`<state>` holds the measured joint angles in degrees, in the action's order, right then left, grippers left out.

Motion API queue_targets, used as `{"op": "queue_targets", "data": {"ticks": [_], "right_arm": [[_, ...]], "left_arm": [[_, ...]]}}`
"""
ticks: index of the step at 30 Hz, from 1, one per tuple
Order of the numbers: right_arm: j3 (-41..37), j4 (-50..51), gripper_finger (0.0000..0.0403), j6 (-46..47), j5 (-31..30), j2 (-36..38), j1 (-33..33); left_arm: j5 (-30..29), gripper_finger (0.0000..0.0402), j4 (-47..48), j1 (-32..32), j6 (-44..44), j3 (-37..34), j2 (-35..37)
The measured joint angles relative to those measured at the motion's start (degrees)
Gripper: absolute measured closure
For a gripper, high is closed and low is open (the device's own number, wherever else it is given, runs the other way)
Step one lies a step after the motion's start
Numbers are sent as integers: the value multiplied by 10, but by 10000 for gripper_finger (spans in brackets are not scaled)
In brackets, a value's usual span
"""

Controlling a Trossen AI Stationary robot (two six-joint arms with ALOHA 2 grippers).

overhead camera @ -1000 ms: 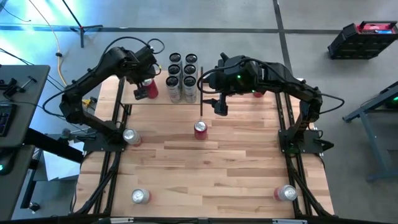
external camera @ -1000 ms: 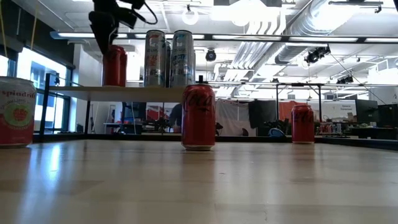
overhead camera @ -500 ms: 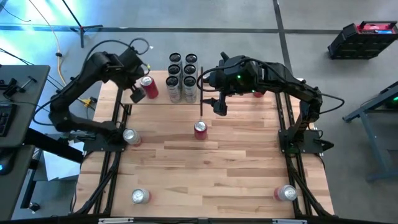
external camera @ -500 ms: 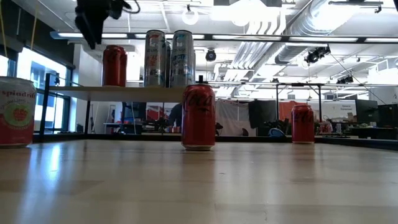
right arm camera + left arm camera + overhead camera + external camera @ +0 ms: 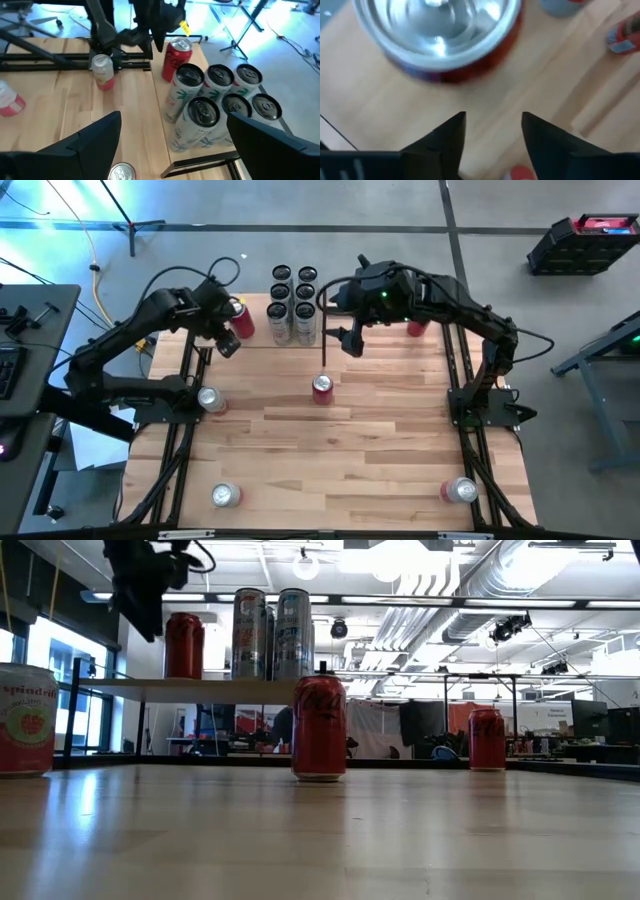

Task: Place canned beverage on shelf
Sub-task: Put the bottom left red soda can on the shelf

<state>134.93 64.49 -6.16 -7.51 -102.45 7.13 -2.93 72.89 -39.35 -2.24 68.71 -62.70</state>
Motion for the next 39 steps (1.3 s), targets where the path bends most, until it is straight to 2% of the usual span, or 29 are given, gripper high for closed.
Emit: {"op": "queue_targets", "data": {"ticks": [12, 21, 27, 29, 34, 39], "right_arm": [[0, 1, 54, 32, 0, 0, 11], [0, 1, 54, 34, 0, 0, 11], [0, 2, 54, 43, 0, 0, 11], [0, 4, 54, 43, 0, 0, 11], [0, 5, 54, 53, 0, 0, 11], [0, 5, 54, 60, 0, 0, 11]], "left_arm": [[-82, 294, -58, -17, 40, -2, -36], [-90, 324, -186, -58, 40, -2, -36], [-111, 341, -189, -79, 38, -2, -29], [-90, 347, -179, -79, 37, -2, -19], [59, 364, -150, -79, 21, -4, 18], [70, 395, -198, -78, -8, -70, 58]]}}
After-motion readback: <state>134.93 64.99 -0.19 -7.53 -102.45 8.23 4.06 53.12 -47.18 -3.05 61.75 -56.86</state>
